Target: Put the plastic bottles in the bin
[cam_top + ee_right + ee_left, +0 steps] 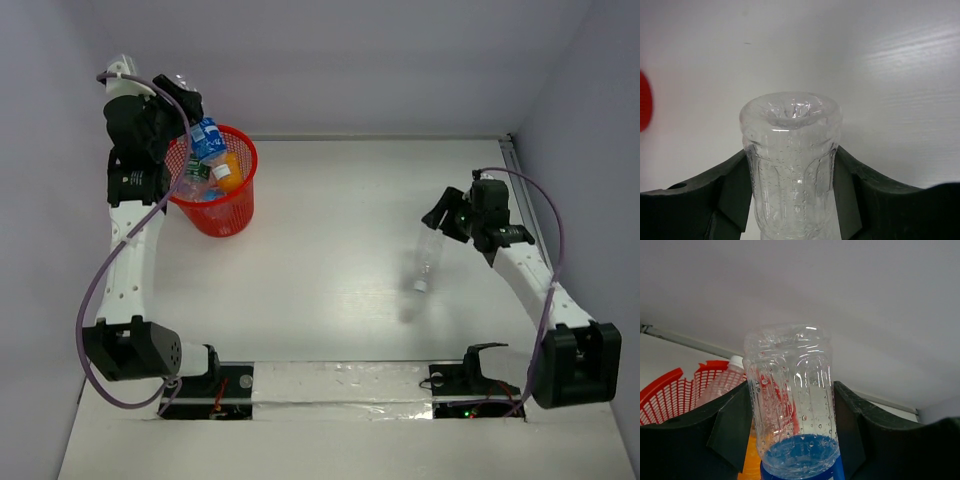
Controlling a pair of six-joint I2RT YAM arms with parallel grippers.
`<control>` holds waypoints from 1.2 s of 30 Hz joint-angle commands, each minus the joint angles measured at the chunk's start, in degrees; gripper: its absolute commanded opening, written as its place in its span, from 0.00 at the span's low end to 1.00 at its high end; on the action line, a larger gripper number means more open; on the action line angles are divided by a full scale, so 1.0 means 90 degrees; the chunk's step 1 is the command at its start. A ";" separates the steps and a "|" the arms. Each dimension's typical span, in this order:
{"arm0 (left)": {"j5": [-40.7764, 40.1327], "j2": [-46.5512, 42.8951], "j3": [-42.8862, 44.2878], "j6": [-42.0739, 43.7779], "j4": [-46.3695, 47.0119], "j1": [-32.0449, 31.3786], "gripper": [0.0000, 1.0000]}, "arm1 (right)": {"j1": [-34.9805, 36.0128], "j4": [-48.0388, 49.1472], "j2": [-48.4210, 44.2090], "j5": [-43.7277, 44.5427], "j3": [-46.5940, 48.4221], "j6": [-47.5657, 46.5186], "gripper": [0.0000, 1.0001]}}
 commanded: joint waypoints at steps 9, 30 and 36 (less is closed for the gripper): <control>-0.3231 0.0088 -0.0179 0.0809 0.1339 0.0121 0.36 | 0.1863 0.1631 -0.1090 -0.0277 0.0065 0.0442 0.49; -0.6761 0.1396 -0.0579 0.5388 0.4971 -0.0113 0.31 | 0.2938 0.3302 -0.1500 -0.0980 -0.0785 0.0598 0.50; -0.7220 0.1952 -0.1273 0.7128 0.7442 -0.0738 0.32 | 0.3065 0.3498 -0.1549 -0.1097 -0.0785 0.0677 0.50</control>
